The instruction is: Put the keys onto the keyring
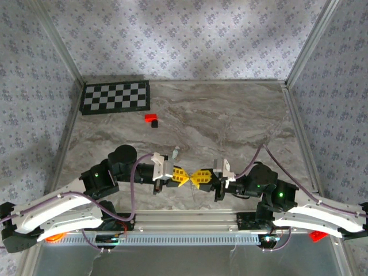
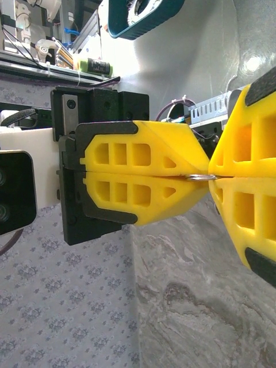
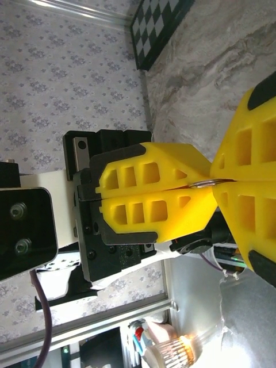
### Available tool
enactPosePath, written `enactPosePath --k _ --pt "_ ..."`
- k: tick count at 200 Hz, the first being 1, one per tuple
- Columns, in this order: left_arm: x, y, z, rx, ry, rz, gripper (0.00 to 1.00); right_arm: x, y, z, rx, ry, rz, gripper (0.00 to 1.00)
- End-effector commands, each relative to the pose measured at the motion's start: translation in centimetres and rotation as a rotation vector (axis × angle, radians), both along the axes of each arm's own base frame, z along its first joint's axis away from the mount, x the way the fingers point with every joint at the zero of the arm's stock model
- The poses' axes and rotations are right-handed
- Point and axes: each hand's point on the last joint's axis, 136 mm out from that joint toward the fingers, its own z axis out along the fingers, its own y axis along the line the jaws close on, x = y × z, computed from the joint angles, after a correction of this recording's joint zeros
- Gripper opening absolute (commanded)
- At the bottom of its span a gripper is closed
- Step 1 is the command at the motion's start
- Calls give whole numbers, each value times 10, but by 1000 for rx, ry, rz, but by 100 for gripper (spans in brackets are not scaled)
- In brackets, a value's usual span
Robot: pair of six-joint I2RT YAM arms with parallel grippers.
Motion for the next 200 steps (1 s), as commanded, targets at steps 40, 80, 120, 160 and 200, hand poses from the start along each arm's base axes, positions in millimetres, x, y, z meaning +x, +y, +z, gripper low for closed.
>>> enactPosePath --k 40,80,120,160,200 --pt "28 2 16 5 -28 160 30 12 -13 15 -110 -33 -110 0" --pt "37 13 9 51 -17 240 32 25 -16 4 -340 -33 -180 0" --pt "32 20 11 50 -8 230 30 36 -19 -6 -550 -59 -248 0" --pt "32 17 6 63 16 230 28 39 -14 0 -651 -137 -285 0" --pt "37 10 2 77 41 241 27 34 -9 11 -635 -216 -270 0"
